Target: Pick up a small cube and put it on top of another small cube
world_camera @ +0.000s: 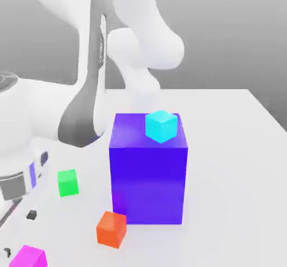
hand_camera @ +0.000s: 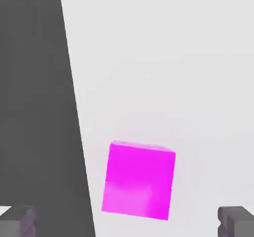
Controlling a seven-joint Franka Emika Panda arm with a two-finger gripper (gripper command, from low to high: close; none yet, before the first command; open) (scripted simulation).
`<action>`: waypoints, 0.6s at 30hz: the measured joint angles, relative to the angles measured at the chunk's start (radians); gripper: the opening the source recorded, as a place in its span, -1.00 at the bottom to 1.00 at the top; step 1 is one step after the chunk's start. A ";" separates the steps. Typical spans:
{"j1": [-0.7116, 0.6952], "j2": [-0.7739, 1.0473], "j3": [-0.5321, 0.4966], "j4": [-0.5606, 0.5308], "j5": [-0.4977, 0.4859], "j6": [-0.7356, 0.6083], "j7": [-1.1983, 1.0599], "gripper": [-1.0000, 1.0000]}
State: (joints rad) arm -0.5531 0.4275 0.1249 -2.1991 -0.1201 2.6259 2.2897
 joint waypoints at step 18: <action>0.003 -0.050 -0.032 -0.073 -0.061 -0.011 -0.037 -1.00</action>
State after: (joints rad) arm -0.5497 0.3775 0.0927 -2.2725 -0.1809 2.6151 2.2523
